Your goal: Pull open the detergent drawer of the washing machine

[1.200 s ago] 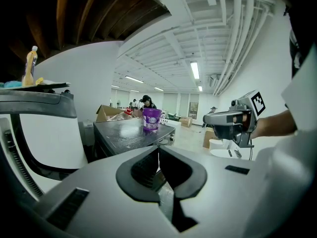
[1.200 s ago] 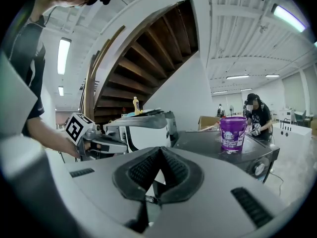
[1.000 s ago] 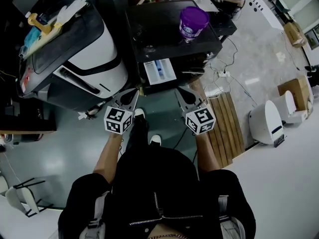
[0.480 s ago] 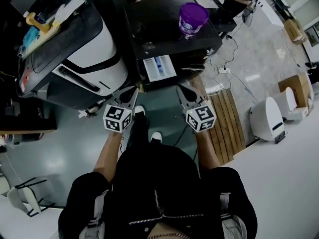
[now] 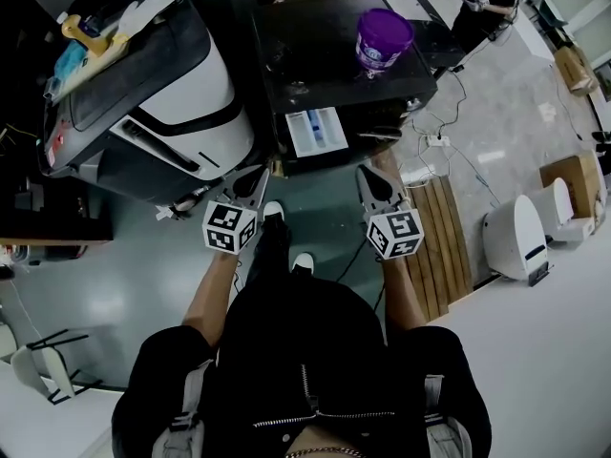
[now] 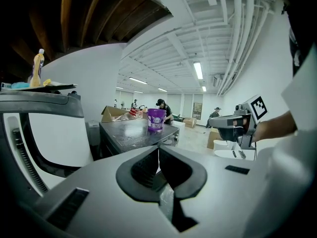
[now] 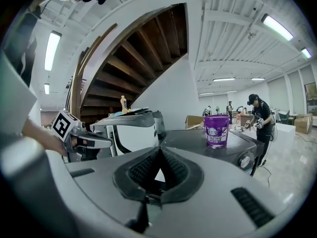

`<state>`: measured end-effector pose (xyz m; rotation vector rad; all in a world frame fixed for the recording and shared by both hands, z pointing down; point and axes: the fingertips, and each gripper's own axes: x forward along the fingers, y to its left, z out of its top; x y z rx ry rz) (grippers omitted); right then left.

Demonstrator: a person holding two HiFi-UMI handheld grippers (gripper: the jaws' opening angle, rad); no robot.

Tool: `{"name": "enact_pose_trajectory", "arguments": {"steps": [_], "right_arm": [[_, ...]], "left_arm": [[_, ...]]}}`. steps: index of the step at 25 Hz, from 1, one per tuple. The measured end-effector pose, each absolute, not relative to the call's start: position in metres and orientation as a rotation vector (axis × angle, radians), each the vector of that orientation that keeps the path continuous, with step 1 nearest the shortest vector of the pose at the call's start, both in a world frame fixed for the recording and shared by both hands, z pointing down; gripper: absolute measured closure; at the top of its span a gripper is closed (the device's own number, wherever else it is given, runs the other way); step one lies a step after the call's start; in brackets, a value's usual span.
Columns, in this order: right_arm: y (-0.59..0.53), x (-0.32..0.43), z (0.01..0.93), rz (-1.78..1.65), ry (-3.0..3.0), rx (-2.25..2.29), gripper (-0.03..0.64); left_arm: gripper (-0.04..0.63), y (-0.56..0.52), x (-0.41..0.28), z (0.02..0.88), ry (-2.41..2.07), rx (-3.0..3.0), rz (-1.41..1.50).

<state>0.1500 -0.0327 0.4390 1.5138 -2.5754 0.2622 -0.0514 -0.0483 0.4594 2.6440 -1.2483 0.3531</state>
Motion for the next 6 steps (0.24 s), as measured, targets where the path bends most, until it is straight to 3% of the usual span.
{"name": "enact_pose_trajectory", "arguments": {"steps": [6], "right_arm": [[-0.0337,0.1501,0.444,0.279,-2.566,1.518,0.612]], "left_arm": [[0.574,-0.048,-0.0486,0.4607,-1.236,2.639,0.355]]}}
